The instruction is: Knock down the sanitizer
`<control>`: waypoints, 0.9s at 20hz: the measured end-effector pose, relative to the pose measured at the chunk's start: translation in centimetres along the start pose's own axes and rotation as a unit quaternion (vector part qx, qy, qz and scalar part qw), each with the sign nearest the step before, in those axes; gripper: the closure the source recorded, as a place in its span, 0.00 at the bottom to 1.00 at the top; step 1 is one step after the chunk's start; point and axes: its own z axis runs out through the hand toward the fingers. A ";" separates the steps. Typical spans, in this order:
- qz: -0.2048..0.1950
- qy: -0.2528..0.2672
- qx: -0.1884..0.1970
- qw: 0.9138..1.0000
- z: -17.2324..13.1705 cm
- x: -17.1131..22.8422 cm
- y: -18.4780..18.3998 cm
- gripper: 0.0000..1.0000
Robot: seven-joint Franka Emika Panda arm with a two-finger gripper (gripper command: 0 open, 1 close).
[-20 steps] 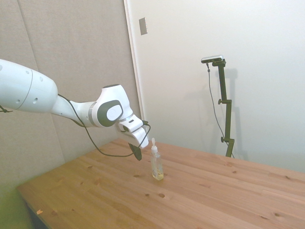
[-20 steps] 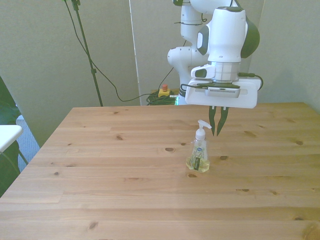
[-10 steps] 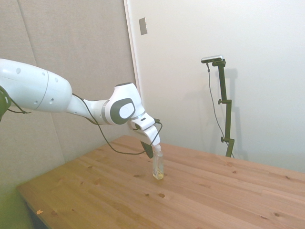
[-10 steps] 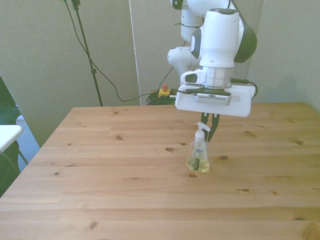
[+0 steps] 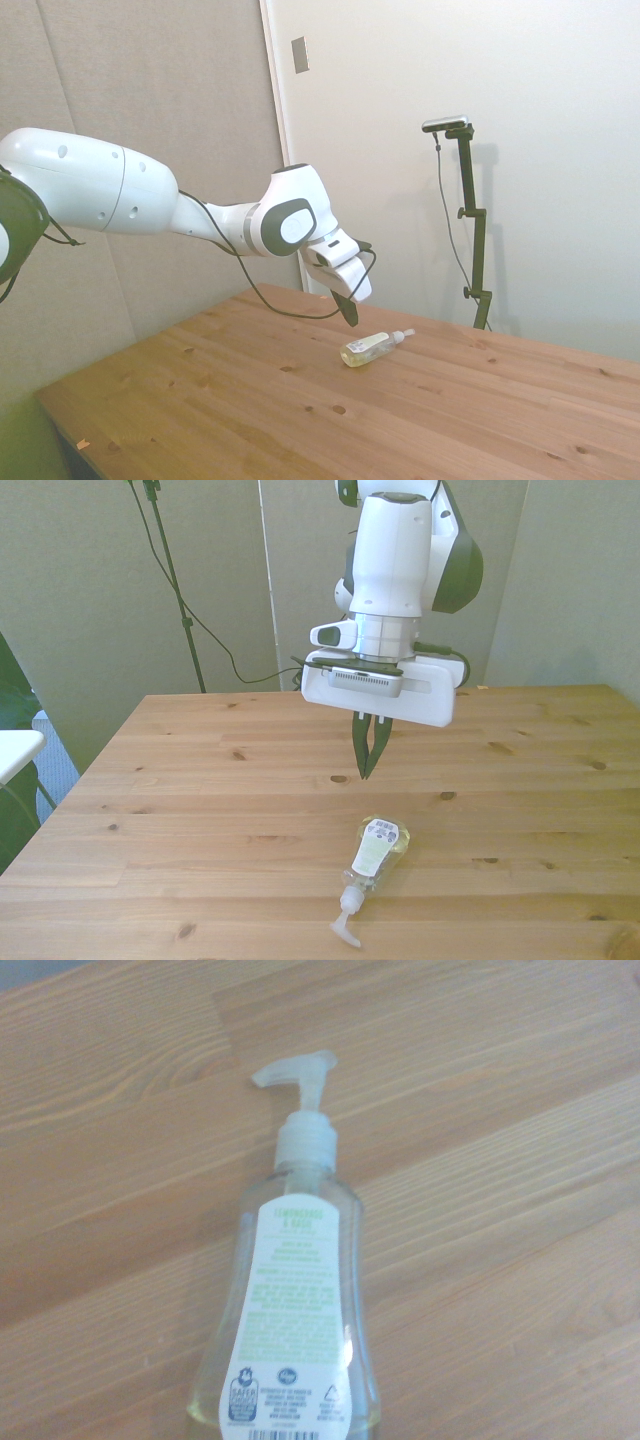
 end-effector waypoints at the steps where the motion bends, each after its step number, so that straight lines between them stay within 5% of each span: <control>1: 0.004 0.001 0.001 1.000 -0.1 0.5 0.1 1.00; 8: 0.002 -0.005 0.004 1.000 0.0 0.2 -0.5 1.00; 9: -0.003 -0.007 0.003 1.000 0.0 -0.3 -0.5 0.00; 18: -0.043 -0.032 -0.003 0.999 -1.8 -4.7 2.4 0.00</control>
